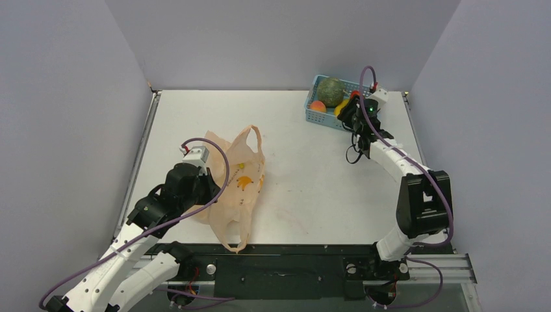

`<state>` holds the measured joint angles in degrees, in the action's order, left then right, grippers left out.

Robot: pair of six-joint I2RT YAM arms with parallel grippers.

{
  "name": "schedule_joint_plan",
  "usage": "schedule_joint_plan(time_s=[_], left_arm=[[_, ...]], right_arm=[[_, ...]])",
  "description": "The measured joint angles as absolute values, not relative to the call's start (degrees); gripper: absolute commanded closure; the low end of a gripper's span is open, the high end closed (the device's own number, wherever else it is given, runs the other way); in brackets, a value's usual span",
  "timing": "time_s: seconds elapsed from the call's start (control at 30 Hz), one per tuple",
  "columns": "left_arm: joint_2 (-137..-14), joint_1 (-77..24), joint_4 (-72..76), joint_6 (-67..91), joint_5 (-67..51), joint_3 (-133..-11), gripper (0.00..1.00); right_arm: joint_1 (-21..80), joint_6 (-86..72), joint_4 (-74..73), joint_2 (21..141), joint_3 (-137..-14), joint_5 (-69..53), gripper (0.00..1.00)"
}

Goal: Take the fake fruits out of the plastic bag

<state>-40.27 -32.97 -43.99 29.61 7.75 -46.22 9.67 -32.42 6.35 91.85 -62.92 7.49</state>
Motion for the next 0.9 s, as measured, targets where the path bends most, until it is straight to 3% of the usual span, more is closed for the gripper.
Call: schedule_joint_plan(time_s=[0.5,0.73,0.9], left_arm=[[-40.21,-32.97,-43.99,29.61,7.73,-46.22,1.0],[-40.21,-32.97,-43.99,29.61,7.73,-46.22,1.0],[-40.4,-32.97,-43.99,29.61,7.7,-46.22,1.0]], right_arm=[[6.66,-31.09,-1.15,108.03,-84.09,5.98,0.99],[4.67,-29.5,-8.29,117.3,-98.19,5.87,0.83],[3.53,-27.57,-13.02,122.65,-106.56,5.21,0.55]])
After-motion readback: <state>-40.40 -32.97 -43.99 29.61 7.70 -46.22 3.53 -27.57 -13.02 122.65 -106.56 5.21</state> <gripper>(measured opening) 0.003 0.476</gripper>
